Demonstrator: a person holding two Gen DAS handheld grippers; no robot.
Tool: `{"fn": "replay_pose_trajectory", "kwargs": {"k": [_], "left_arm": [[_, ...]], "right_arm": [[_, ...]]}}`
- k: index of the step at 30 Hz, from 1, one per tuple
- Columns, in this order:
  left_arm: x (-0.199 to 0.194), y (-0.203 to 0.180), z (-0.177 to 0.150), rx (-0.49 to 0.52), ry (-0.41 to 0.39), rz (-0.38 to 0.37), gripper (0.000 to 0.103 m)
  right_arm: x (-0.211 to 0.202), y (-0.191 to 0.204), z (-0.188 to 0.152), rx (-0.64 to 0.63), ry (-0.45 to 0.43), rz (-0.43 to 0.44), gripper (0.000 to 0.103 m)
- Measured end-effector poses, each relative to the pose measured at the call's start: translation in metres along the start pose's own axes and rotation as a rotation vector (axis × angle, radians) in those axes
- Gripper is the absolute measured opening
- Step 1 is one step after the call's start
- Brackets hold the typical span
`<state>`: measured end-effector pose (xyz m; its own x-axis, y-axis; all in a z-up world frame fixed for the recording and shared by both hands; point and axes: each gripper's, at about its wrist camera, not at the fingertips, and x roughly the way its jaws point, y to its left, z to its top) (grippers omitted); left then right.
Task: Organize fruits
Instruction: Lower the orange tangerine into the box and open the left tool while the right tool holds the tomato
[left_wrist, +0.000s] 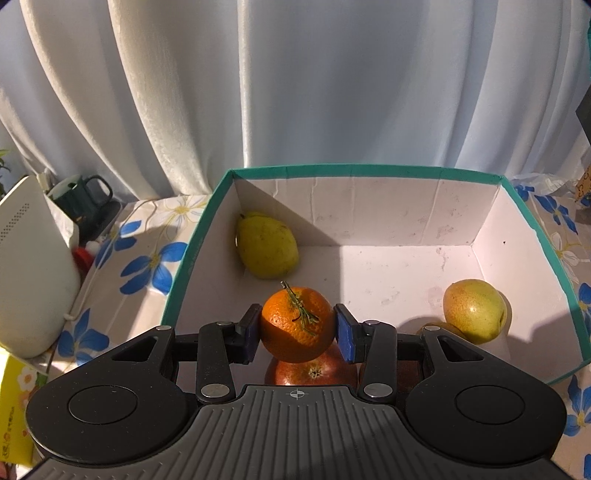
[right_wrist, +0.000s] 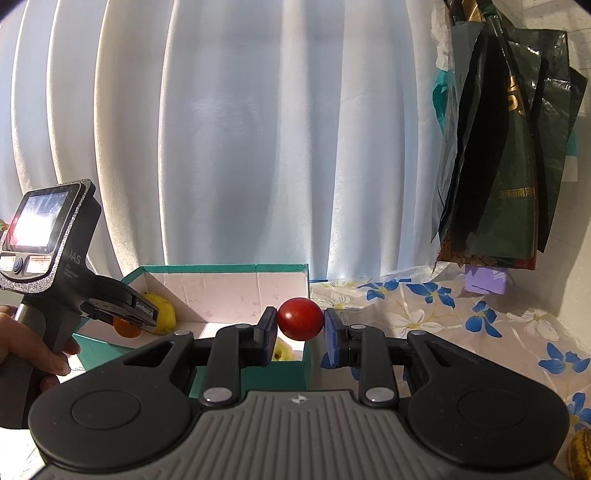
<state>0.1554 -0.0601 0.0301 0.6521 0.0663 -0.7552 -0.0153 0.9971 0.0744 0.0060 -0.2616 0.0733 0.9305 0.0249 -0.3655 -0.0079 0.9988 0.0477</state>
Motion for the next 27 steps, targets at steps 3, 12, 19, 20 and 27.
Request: {"fn": "replay_pose_trajectory", "kwargs": {"k": [3,12,19,20,27], "left_arm": [[0.005,0.001,0.001,0.001,0.002,0.003,0.046],[0.025,0.001,0.000,0.021,0.036,0.010,0.046],[0.038,0.001,0.000,0.031,0.042,0.012,0.046],[0.040,0.002,0.001,0.029,0.046,0.011,0.046],[0.050,0.005,0.001,0.030,0.059,0.017,0.048]], "right_arm": [[0.002,0.000,0.001,0.000,0.002,0.001,0.026],[0.006,0.002,0.001,0.002,0.008,0.000,0.026],[0.008,0.005,0.001,-0.007,0.017,-0.004,0.026],[0.008,0.005,0.001,-0.008,0.018,-0.004,0.026],[0.012,0.007,0.001,-0.019,0.022,-0.005,0.026]]}}
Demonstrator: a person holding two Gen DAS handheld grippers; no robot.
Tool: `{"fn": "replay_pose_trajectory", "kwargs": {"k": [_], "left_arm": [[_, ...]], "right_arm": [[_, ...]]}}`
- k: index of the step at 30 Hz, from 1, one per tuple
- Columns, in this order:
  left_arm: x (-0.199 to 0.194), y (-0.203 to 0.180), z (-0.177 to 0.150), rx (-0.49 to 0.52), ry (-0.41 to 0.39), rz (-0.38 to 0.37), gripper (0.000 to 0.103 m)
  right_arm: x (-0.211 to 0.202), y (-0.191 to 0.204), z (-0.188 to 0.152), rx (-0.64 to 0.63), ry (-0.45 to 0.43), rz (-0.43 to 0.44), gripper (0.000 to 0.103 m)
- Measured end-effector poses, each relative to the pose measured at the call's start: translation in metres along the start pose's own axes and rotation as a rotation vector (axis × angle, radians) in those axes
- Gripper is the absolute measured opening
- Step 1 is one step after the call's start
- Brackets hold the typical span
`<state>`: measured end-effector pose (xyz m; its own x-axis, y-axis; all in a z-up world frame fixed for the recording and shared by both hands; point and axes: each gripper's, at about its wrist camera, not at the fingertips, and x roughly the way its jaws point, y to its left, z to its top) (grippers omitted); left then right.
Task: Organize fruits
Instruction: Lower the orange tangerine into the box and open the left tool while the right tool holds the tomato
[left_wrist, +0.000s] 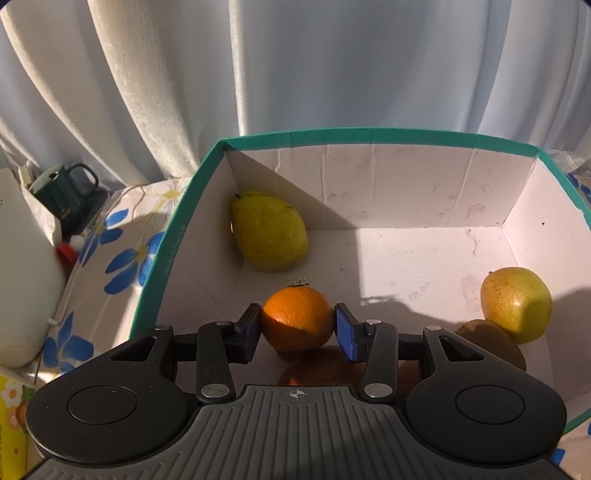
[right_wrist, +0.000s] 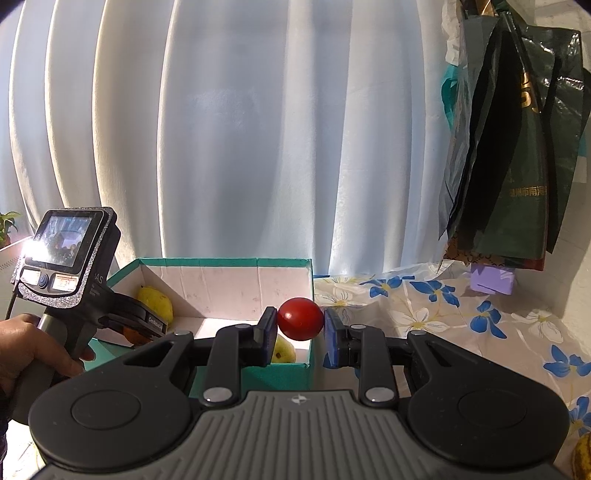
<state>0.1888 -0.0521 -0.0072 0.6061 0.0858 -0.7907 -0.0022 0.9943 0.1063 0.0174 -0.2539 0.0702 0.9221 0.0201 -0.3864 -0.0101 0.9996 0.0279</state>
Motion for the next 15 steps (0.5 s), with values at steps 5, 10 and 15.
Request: {"fn": "replay_pose_trajectory", "kwargs": {"k": [5,10,15], "left_arm": [[0.001,0.002,0.000,-0.002,-0.006,0.003,0.049],[-0.017,0.006,0.001,-0.015,-0.055,-0.026,0.066],[-0.077,0.018,-0.016,-0.037,-0.200,-0.025,0.092]], "right_arm": [[0.002,0.001,0.000,-0.004,0.001,-0.002,0.026],[0.003,0.002,0.000,-0.005,0.004,-0.002,0.026],[0.003,0.002,0.000,-0.013,0.005,-0.009,0.026]]}}
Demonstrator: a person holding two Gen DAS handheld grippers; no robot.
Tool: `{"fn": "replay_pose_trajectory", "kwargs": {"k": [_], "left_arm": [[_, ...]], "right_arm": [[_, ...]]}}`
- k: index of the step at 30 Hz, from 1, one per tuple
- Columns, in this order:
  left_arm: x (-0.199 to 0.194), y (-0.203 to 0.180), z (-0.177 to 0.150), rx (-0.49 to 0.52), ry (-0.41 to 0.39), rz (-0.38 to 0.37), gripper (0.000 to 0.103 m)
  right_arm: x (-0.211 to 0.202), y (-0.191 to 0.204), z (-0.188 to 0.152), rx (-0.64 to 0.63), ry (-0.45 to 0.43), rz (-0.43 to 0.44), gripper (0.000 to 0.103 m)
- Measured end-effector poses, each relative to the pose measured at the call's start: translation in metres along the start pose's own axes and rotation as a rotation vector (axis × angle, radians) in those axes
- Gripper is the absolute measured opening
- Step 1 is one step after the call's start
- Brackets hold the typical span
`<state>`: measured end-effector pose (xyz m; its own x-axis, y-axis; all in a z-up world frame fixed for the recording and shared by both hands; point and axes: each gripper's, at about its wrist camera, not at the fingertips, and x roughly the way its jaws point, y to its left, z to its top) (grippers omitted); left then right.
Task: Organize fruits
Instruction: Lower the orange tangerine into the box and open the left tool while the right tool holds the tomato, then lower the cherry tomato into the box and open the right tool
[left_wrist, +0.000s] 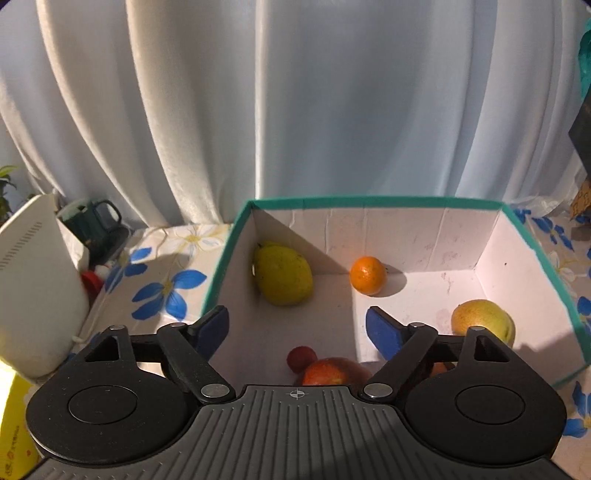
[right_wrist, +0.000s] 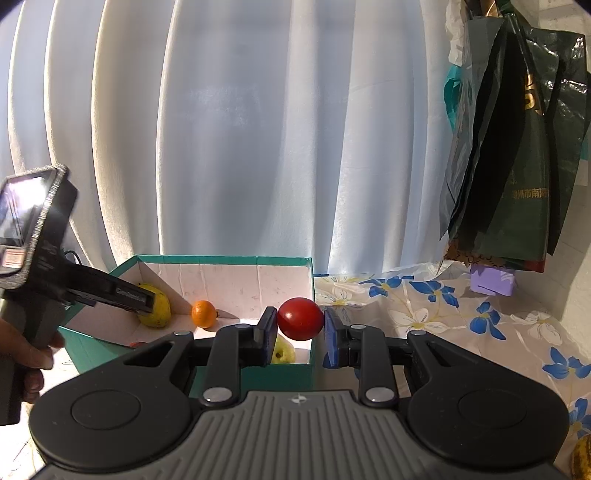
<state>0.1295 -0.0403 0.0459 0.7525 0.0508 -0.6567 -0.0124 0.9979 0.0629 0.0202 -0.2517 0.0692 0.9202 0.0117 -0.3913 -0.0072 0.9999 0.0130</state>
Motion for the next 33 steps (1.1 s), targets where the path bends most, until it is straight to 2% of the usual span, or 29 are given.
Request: {"fn": "replay_pose_trajectory", "kwargs": {"k": [1,4,9,15,25,33], "left_arm": [[-0.012,0.004,-0.004,-0.012,-0.021,-0.002,0.097],[-0.049,0.019,-0.024,-0.044,-0.061,0.007,0.097],[-0.080,0.036,-0.057,-0.054,-0.027,0.061,0.099],[-0.083,0.041,-0.076,-0.076,0.038,0.062,0.100],[-0.094,0.050,-0.098,-0.093,0.072,0.074,0.100],[-0.101,0.053,-0.103,-0.112,0.074,0.082,0.100]], "right_arm": [[0.000,0.000,0.000,-0.001,-0.001,-0.001,0.026],[0.002,0.000,0.000,-0.003,0.000,-0.001,0.026],[0.008,0.003,0.001,-0.011,0.001,0.001,0.026],[0.030,0.013,-0.002,-0.013,0.035,0.019,0.026],[0.062,0.027,-0.016,-0.028,0.124,0.037,0.026],[0.068,0.026,-0.016,-0.035,0.133,0.039,0.026]]}}
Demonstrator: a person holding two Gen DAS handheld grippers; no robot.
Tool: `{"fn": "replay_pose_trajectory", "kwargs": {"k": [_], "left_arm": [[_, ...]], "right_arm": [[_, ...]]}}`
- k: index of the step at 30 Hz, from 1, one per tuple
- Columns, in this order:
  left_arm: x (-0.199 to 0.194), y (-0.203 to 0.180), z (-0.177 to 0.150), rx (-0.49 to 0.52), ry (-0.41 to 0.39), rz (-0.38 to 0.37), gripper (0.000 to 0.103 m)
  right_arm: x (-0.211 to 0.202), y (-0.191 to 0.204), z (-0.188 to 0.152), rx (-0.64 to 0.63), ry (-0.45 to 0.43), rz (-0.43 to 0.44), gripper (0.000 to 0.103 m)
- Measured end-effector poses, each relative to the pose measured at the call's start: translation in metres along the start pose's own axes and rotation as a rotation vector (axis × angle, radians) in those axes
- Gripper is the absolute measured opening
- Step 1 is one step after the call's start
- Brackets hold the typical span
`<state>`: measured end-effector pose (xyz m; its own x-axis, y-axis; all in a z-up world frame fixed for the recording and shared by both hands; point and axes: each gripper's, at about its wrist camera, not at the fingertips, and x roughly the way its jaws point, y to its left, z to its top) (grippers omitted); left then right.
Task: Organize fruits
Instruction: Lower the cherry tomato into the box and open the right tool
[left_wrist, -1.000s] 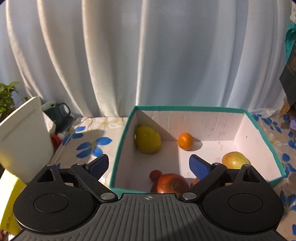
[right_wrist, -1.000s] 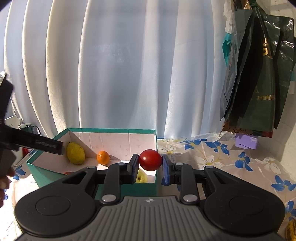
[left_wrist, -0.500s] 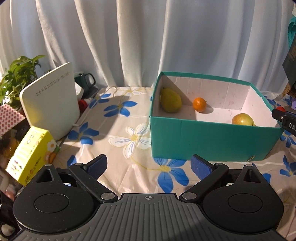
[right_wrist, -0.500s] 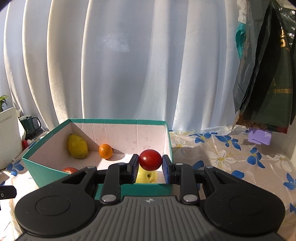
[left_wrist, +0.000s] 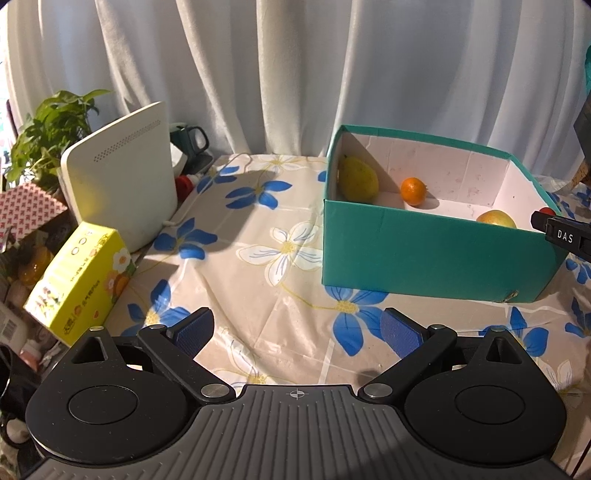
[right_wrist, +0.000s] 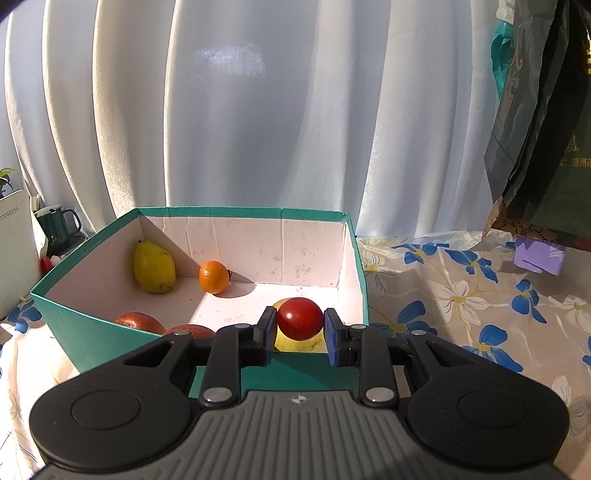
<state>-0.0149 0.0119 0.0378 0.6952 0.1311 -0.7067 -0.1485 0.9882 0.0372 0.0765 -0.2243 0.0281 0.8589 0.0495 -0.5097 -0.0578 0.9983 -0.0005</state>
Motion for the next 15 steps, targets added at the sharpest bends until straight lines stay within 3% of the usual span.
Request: {"fn": "replay_pose_trajectory", "kwargs": {"k": [8,12,14,15], "left_arm": [[-0.001,-0.006,-0.002,0.016,0.007,-0.013,0.100],[-0.001,-0.012,-0.006,0.040,0.008,-0.032,0.100],[0.000,-0.016,-0.009,0.062,0.007,-0.041,0.100],[0.000,-0.019,-0.011,0.075,0.006,-0.044,0.100]], "right_arm": [[0.001,-0.001,0.001,-0.010,0.004,0.001,0.027],[-0.006,-0.008,0.001,0.031,-0.002,0.006,0.048],[-0.016,-0.013,0.002,0.058,-0.014,0.032,0.052],[-0.023,-0.015,0.002,0.069,-0.021,0.041,0.062]]}}
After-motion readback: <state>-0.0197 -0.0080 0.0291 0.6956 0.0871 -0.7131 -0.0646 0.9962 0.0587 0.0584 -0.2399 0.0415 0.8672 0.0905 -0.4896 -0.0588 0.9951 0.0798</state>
